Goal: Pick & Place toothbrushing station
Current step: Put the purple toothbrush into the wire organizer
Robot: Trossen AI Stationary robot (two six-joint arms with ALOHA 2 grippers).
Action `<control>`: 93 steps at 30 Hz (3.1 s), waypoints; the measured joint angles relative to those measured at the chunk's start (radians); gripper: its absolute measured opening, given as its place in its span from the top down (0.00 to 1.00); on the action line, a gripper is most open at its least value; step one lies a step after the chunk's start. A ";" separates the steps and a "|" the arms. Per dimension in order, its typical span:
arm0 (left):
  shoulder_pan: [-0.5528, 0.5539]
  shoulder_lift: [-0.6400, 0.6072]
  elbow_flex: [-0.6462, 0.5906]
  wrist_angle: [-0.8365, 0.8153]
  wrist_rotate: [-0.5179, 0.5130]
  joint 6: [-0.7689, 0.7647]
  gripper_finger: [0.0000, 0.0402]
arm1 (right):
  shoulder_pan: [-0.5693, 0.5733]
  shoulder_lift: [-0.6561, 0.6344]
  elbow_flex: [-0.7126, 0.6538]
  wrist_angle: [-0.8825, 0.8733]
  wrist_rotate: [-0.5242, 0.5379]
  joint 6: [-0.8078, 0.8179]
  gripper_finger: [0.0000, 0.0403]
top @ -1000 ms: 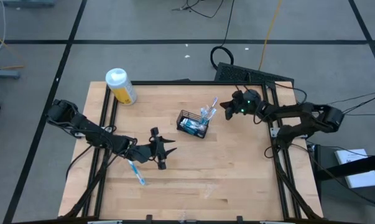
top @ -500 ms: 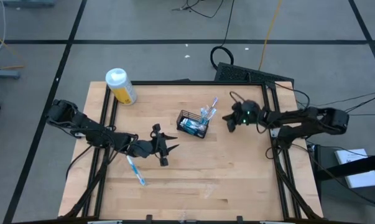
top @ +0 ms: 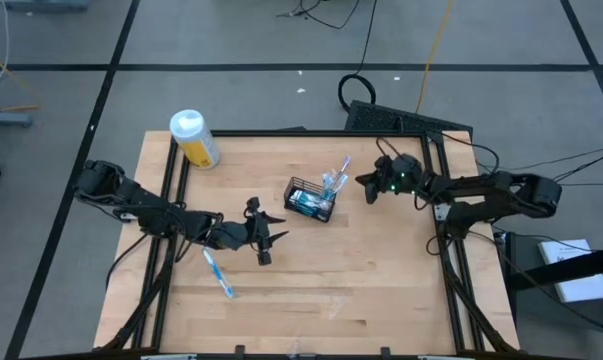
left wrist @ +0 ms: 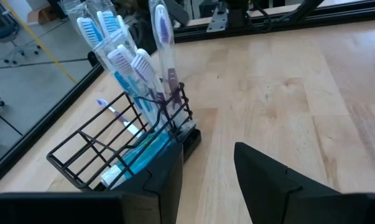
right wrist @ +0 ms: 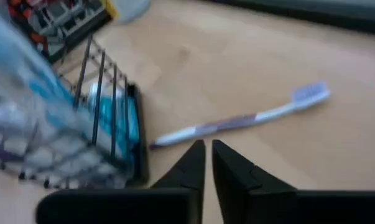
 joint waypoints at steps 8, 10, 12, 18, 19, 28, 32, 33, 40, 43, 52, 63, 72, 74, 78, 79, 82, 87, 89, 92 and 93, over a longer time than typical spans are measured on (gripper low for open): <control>0.000 0.000 0.000 0.000 0.001 0.000 0.62 | -0.027 0.000 0.138 0.016 -0.001 -0.060 0.62; 0.000 0.000 0.000 -0.002 0.001 0.000 0.62 | -0.027 0.000 0.207 0.006 -0.002 -0.123 0.56; 0.000 0.000 0.000 -0.005 0.001 0.001 0.62 | -0.029 0.000 0.296 -0.088 -0.001 -0.183 0.54; 0.000 0.000 0.000 -0.006 0.001 0.007 0.62 | -0.087 0.077 0.664 -0.594 0.021 -0.348 0.58; 0.000 0.000 0.000 -0.006 0.002 0.008 0.62 | -0.099 0.101 0.726 -0.667 0.007 -0.367 0.60; 0.000 0.000 0.000 -0.009 0.002 0.007 0.62 | -0.215 0.368 1.175 -1.209 -0.222 -0.468 0.71; 0.000 0.000 0.000 -0.017 0.002 0.000 0.62 | -0.239 0.456 1.268 -1.421 -0.230 -0.555 0.70; 0.000 0.000 0.000 -0.018 0.002 0.000 0.62 | -0.243 0.468 1.269 -1.457 -0.229 -0.576 0.70; 0.000 0.000 0.000 -0.027 0.000 0.005 0.62 | -0.234 0.508 1.194 -1.522 -0.133 -0.745 0.65; 0.000 0.000 0.000 -0.032 0.000 0.005 0.62 | -0.214 0.508 1.135 -1.507 -0.061 -0.828 0.63; 0.000 0.000 0.000 -0.034 0.000 0.005 0.62 | -0.214 0.485 0.917 -1.297 -0.052 -0.872 0.60; 0.000 0.000 0.000 -0.035 -0.001 0.005 0.62 | -0.204 0.401 0.714 -1.006 -0.019 -0.952 0.59; 0.000 0.000 0.000 -0.032 -0.001 0.003 0.62 | -0.141 0.401 0.703 -0.901 0.061 -1.050 0.53; 0.000 0.000 0.000 -0.032 -0.001 0.003 0.62 | -0.145 0.401 0.703 -0.892 0.061 -1.058 0.52; 0.000 0.000 0.000 -0.032 -0.001 0.004 0.62 | -0.153 0.415 0.703 -0.871 0.062 -1.062 0.52; 0.000 0.000 0.000 -0.032 -0.001 0.004 0.62 | -0.157 0.420 0.703 -0.871 0.062 -1.066 0.52; 0.000 0.000 0.000 -0.032 -0.001 0.005 0.62 | -0.159 0.444 0.703 -0.853 0.056 -1.074 0.52; 0.000 0.000 0.000 -0.032 0.000 0.004 0.62 | -0.159 0.462 0.703 -0.852 0.003 -1.069 0.52; 0.000 0.000 0.000 -0.032 -0.001 0.005 0.62 | -0.159 0.462 0.703 -0.837 0.000 -1.069 0.52; 0.000 0.000 0.000 -0.032 0.000 0.005 0.62 | -0.159 0.462 0.703 -0.811 -0.026 -1.067 0.52; 0.000 0.000 0.000 -0.032 0.000 0.005 0.62 | -0.159 0.462 0.703 -0.805 -0.035 -1.067 0.52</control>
